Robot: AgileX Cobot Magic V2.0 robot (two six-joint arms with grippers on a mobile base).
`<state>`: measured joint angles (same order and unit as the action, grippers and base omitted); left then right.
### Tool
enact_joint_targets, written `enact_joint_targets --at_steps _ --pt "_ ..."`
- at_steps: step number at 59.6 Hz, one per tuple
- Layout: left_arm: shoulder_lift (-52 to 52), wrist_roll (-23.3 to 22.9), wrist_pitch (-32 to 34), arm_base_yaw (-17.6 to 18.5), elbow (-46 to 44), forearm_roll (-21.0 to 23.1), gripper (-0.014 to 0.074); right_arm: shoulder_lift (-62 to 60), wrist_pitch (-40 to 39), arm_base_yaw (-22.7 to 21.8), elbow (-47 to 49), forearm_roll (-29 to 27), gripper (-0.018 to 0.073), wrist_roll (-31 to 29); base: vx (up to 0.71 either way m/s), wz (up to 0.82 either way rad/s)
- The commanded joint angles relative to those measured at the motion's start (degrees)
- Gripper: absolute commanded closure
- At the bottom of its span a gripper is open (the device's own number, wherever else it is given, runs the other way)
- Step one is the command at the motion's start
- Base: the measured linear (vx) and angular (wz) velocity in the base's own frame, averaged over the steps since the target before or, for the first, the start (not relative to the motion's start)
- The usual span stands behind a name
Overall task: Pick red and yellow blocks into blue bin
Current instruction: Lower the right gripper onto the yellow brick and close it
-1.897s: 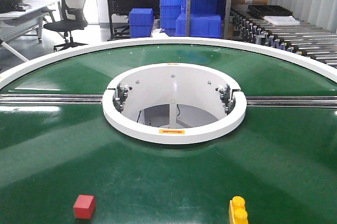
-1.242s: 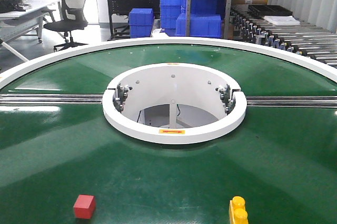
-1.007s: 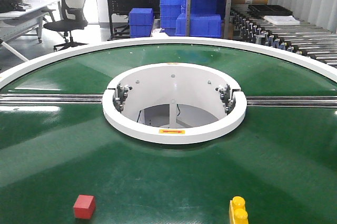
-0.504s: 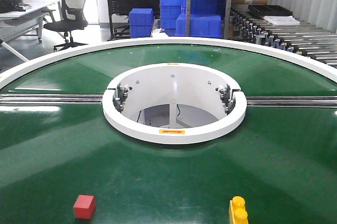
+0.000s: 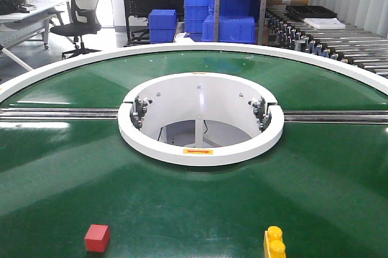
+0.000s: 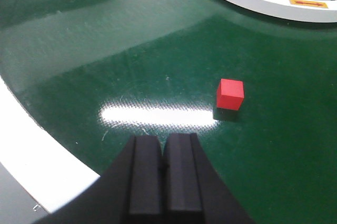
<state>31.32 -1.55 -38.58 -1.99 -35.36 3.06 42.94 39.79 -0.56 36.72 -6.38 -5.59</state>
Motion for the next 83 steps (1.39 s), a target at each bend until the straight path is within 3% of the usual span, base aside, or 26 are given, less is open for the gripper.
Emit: enact_joint_targets --at_steps 1,8,13,25,32,37,44,63,83 --pt "0.5 -0.54 4.34 0.15 -1.76 0.73 0.0601 1.09 -2.55 0.03 1.8 -0.09 0.0559 -0.76 0.0 0.0" --pt "0.62 -0.59 4.16 1.06 -1.76 0.85 0.0569 2.82 -1.68 0.35 2.47 -1.48 0.0482 -2.6 0.0 0.0" --pt "1.32 -0.59 4.16 3.51 -1.76 1.27 0.049 4.39 -0.83 3.33 4.07 -2.31 0.0358 -5.53 0.0 0.0" --pt "2.48 -0.54 4.16 9.71 -1.64 1.19 0.0167 9.99 -0.59 12.82 6.35 0.46 0.0054 -5.29 0.0 0.0" --pt "2.42 -0.41 4.16 11.71 -1.64 0.69 0.0027 15.43 -0.36 13.86 8.56 1.13 -0.0052 -1.07 0.0 0.0" --pt "2.42 -0.41 4.16 12.45 -1.64 0.7 -0.002 20.24 0.11 13.86 10.99 1.47 -0.0069 1.77 0.0 0.0" --pt "2.42 -0.41 3.98 12.78 -1.64 0.7 -0.0022 27.95 1.83 13.86 16.45 1.1 -0.0054 4.92 0.0 0.0" --pt "2.42 -0.41 3.75 12.78 -1.64 0.7 0.0027 50.02 7.53 13.86 32.51 1.21 -0.0013 6.86 0.0 0.0" --pt "2.42 -0.41 3.75 12.78 -1.64 0.7 0.0028 63.25 7.71 13.86 42.66 1.02 -0.0013 7.66 0.0 0.0"
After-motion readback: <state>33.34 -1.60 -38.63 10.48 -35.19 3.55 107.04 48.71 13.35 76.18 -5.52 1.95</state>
